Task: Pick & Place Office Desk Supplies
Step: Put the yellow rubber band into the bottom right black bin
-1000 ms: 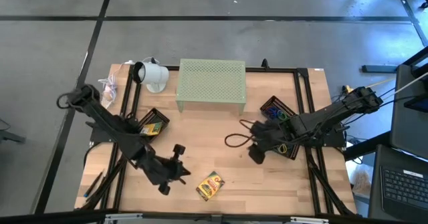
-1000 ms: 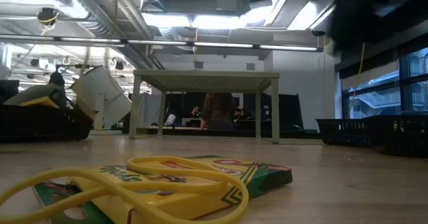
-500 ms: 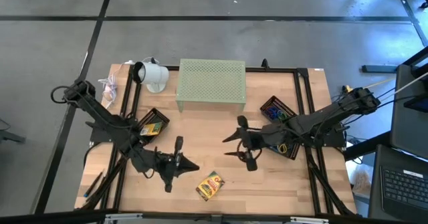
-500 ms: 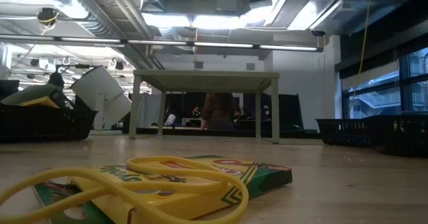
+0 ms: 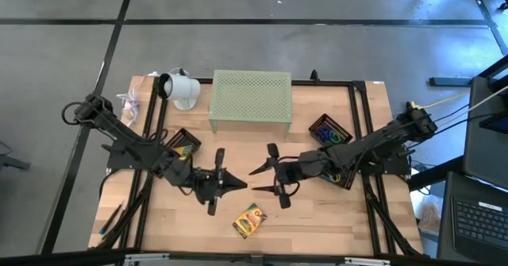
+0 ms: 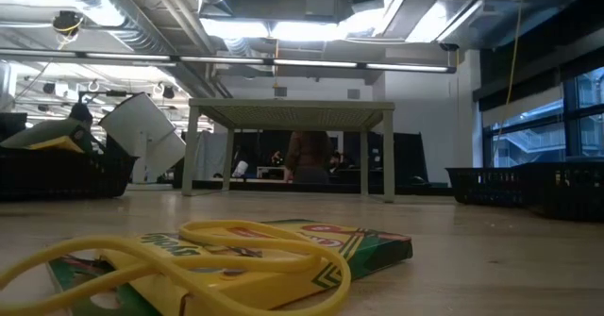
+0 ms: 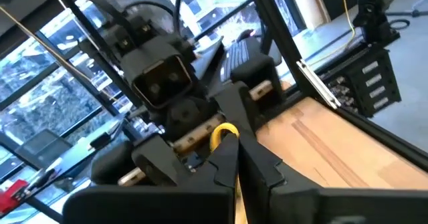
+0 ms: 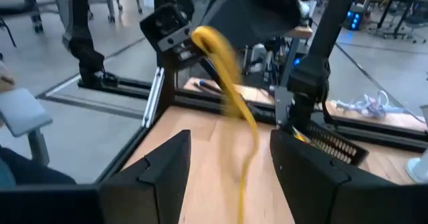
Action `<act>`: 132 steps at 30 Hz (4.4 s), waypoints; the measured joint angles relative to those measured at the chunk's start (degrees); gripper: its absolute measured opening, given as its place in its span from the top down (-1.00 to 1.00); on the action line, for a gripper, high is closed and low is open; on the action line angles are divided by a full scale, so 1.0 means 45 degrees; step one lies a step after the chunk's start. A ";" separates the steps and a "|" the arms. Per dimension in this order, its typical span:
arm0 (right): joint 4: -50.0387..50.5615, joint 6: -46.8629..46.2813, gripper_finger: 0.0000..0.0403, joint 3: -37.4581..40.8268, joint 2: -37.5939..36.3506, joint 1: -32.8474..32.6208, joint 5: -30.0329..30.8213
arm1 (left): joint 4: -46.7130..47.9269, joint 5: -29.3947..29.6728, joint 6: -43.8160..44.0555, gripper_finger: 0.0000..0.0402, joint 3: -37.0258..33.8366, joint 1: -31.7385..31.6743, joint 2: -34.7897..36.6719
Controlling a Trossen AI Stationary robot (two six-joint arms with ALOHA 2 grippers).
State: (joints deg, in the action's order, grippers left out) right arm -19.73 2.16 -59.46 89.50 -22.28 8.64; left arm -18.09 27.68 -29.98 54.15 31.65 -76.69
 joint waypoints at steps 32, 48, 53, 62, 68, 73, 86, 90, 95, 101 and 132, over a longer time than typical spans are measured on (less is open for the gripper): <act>-0.0383 -0.2382 0.91 0.0004 0.0156 0.0301 -0.0115 | -0.2335 -0.2431 -0.1067 0.99 0.0005 -0.1835 -0.0005; -0.0304 -0.4305 0.99 0.0005 0.0108 0.0301 -0.0154 | 0.0632 -0.0224 0.3441 0.36 0.0005 -0.1708 -0.0005; 0.1031 -0.5023 0.99 0.0005 -0.0569 0.0321 -0.0004 | 0.2702 -0.0068 0.5384 0.09 0.0005 -0.1710 -0.0005; 0.8851 -1.0044 1.00 0.0000 -0.3045 0.0293 -0.0043 | 0.5316 -0.0071 0.7869 -0.02 0.0005 -0.1287 -0.0005; 1.4816 -1.3796 1.00 0.0000 -0.4534 -0.0155 0.0218 | 0.5815 -0.0073 0.8506 -0.02 0.0005 -0.0728 -0.0005; 1.8588 -1.6712 1.00 0.0000 -0.4695 -0.0487 0.0160 | 0.5834 -0.0070 0.8638 -0.02 0.0005 -0.0247 -0.0005; 2.1047 -1.8274 0.94 0.0005 -0.3734 -0.0524 -0.1679 | 0.6369 -0.0070 0.9220 -0.02 0.0005 0.0236 -0.0005; 2.1512 -1.8139 0.79 0.0005 -0.3441 -0.0524 -0.1689 | 0.6369 -0.0063 0.9457 -0.02 0.0005 0.0230 -0.0005; 2.2523 -1.8137 0.55 0.0005 -0.3061 -0.0524 -0.1692 | 0.6384 -0.0131 0.9536 -0.02 0.0005 0.0278 -0.0005; 2.2539 -1.7954 0.29 0.0005 -0.2886 -0.0524 -0.1837 | 0.6418 -0.0151 0.9704 -0.02 0.0005 0.0289 -0.0005; 2.0014 -1.7907 0.10 0.0005 -0.2887 -0.0515 0.0363 | -0.1141 -0.3956 0.8642 -0.02 -0.3978 0.0239 -0.2670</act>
State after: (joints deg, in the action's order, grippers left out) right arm 70.33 -78.42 -59.44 76.51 -24.60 10.27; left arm -23.23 9.88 8.90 36.25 32.73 -88.70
